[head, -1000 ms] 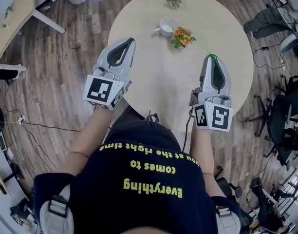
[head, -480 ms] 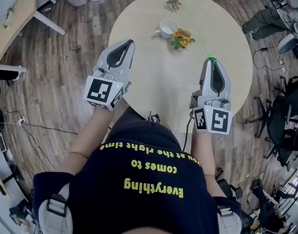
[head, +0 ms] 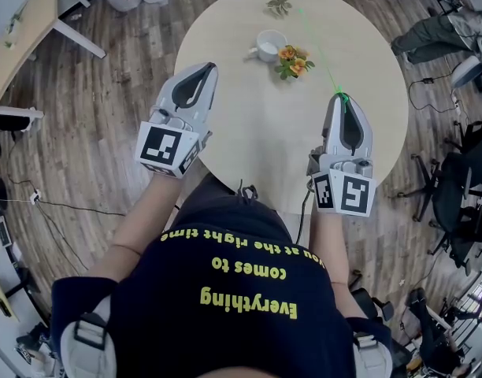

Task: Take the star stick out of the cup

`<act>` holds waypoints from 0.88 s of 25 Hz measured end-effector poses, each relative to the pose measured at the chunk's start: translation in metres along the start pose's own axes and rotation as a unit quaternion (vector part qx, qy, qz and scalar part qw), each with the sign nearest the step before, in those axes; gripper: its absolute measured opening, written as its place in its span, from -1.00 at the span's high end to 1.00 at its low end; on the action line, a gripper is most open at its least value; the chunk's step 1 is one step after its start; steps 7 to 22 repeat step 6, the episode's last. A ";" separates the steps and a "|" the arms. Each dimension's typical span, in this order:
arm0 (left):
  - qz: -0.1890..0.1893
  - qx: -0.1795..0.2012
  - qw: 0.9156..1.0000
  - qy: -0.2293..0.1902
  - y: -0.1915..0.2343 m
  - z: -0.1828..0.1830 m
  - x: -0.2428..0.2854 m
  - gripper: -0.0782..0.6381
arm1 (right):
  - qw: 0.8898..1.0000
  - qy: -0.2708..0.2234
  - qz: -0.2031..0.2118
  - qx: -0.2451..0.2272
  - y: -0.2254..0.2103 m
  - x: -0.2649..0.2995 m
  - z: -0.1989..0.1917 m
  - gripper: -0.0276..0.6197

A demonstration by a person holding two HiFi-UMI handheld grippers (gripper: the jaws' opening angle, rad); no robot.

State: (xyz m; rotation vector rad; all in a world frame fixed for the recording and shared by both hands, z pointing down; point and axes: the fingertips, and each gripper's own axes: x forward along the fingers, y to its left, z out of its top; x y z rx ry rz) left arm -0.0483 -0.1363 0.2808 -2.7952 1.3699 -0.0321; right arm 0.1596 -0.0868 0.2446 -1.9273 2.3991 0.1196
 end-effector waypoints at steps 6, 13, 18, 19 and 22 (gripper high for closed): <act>-0.001 -0.002 1.000 0.000 0.000 -0.001 0.004 0.77 | 1.000 0.000 -0.001 0.001 -0.002 0.002 -0.001 0.82; -0.001 -0.002 1.000 0.000 0.000 -0.001 0.004 0.77 | 1.000 0.000 -0.001 0.001 -0.002 0.002 -0.001 0.82; -0.001 -0.002 1.000 0.000 0.000 -0.001 0.004 0.77 | 1.000 0.000 -0.001 0.001 -0.002 0.002 -0.001 0.82; -0.001 -0.002 1.000 0.000 0.000 -0.001 0.004 0.77 | 1.000 0.000 -0.001 0.001 -0.002 0.002 -0.001 0.82; -0.001 -0.002 1.000 0.000 0.000 -0.001 0.004 0.77 | 1.000 0.000 -0.001 0.001 -0.002 0.002 -0.001 0.82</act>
